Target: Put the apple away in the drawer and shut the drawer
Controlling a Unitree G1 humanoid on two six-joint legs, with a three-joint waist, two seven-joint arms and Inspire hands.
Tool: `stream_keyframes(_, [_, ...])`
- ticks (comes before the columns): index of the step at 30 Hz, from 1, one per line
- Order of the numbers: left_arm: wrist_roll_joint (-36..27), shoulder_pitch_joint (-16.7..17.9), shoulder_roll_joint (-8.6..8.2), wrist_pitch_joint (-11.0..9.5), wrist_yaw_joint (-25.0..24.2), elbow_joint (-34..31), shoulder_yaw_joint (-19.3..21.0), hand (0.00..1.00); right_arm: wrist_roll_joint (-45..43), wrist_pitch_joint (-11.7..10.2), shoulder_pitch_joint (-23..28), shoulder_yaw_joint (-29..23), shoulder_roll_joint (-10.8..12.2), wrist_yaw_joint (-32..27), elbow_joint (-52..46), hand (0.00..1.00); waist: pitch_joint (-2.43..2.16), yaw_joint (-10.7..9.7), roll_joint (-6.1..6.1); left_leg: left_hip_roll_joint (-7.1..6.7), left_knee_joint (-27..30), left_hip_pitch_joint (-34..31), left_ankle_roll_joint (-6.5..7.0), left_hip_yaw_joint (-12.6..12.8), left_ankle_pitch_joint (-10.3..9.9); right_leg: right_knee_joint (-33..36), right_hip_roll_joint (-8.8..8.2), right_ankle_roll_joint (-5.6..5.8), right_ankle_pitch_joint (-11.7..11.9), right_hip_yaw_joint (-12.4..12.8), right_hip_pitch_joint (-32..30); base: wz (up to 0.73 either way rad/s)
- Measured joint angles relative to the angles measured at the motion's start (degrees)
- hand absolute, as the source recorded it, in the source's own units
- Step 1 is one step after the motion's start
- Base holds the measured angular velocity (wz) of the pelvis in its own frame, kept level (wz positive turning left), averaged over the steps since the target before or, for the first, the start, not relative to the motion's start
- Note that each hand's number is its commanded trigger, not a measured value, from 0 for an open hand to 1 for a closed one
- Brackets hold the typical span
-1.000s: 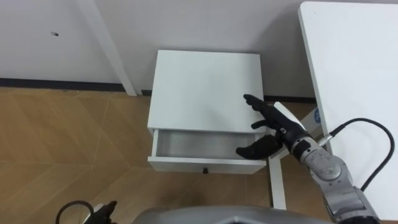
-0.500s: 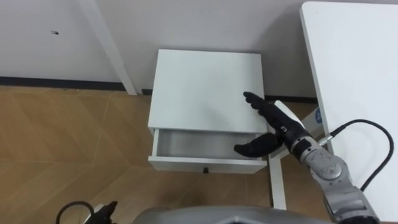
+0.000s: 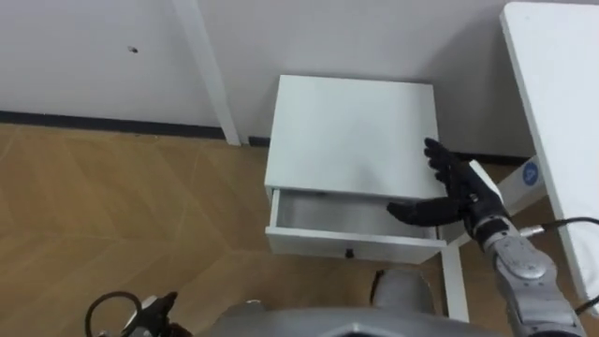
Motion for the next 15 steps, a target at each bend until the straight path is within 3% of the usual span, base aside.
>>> stream_keyframes(3, [-2.27,-0.05,-0.04,0.65,0.54,0.05,-0.21,0.0,3.94,-1.26,-0.61,-0.48,-0.4,-1.31,5.35,0.0,0.13,-0.7,1.54,1.06,1.87,-0.98,1.1,-0.06,-0.57,15.9,2.28,-0.28,-6.2,-2.87,-8.95,-0.03])
stream_keyframes(6, [-4.79,-0.09,-0.26,2.42,0.74,0.05,-0.24,0.0,5.72,-0.7,-0.64,-0.02,-0.49,-2.91,8.67,0.0,0.12,-0.57,2.22,1.5,3.85,-2.0,2.18,0.03,-1.18,18.97,2.7,0.0,-9.59,-3.86,-14.59,-0.01])
stream_keyframes(9, [-5.49,0.03,-0.29,3.13,1.14,0.38,-0.64,0.0,6.33,-0.64,-1.86,0.38,-0.48,-4.13,9.99,0.0,0.28,-0.81,2.57,1.55,5.77,-3.75,2.84,0.04,-1.57,19.58,2.11,0.12,-10.56,-3.2,-17.13,-0.01])
stream_keyframes(11, [-5.46,0.77,-0.66,3.24,1.87,0.32,-0.45,0.0,7.62,-0.56,-1.93,0.38,-0.48,-5.25,10.63,0.0,0.45,-0.92,3.09,1.46,5.68,-3.63,2.24,0.04,-1.86,19.6,1.46,0.21,-10.62,-2.84,-16.75,0.08])
stream_keyframes(13, [-5.46,1.61,-1.21,3.88,1.87,0.33,0.35,0.0,7.68,0.36,-2.15,0.45,-0.49,-5.99,11.01,0.0,0.57,-1.04,3.5,1.44,5.41,-3.34,-0.87,0.37,-2.05,19.27,0.87,0.2,-10.59,-1.92,-15.46,-0.09])
stream_keyframes(14, [-5.33,2.65,-1.78,4.12,1.9,0.47,0.94,0.0,7.7,1.21,-2.77,1.21,-0.46,-6.75,11.86,0.0,0.55,-0.81,3.27,0.73,3.47,-2.23,-7.35,1.52,-1.64,17.46,0.85,-0.12,-10.56,-0.97,-13.8,-0.21])
stream_keyframes(15, [-5.85,3.19,-1.63,4.01,1.91,0.52,0.88,0.0,7.7,1.77,-3.3,1.49,0.04,-7.6,11.48,0.0,0.68,-0.96,1.08,0.9,9.28,-3.75,-8.68,-1.07,-2.56,16.74,-1.25,0.13,-10.64,1.04,-13.04,-0.08])
